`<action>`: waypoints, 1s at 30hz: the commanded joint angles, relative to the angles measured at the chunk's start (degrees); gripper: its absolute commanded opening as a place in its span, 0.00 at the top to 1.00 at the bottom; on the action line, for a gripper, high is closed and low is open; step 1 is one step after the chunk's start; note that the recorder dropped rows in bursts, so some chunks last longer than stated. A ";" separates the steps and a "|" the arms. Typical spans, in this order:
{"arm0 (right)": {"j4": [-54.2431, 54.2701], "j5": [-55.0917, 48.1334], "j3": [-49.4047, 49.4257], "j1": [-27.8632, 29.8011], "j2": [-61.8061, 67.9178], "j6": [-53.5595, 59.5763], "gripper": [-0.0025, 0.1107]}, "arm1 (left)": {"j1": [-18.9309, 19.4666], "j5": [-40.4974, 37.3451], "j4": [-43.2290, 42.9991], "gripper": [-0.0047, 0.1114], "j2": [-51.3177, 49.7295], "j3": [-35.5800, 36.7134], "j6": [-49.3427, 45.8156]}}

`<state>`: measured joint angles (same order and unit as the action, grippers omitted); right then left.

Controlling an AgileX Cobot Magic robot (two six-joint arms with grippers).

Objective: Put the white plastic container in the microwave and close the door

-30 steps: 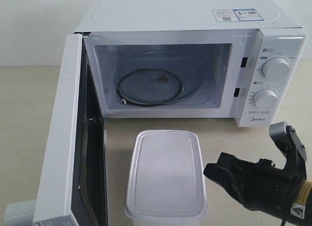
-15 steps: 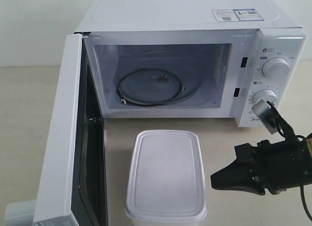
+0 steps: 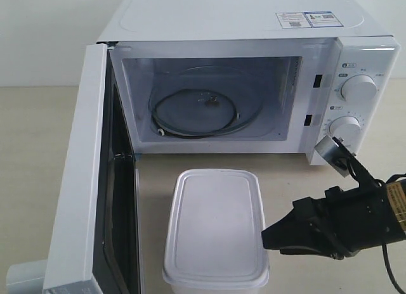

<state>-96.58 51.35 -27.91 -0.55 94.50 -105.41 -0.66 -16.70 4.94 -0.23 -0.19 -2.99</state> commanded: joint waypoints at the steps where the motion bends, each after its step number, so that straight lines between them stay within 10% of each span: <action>1: 4.75 -1.14 -0.23 -0.12 0.04 0.56 0.54 | 0.05 -0.07 -0.06 0.93 0.23 0.19 -0.10; 30: 13.82 4.75 -0.23 -1.01 9.50 7.49 0.54 | 0.05 -0.07 -0.06 0.93 0.23 0.19 -0.10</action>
<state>-82.99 55.32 -28.13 -0.76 103.84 -98.71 -0.66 -16.70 4.94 -0.23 -0.19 -2.99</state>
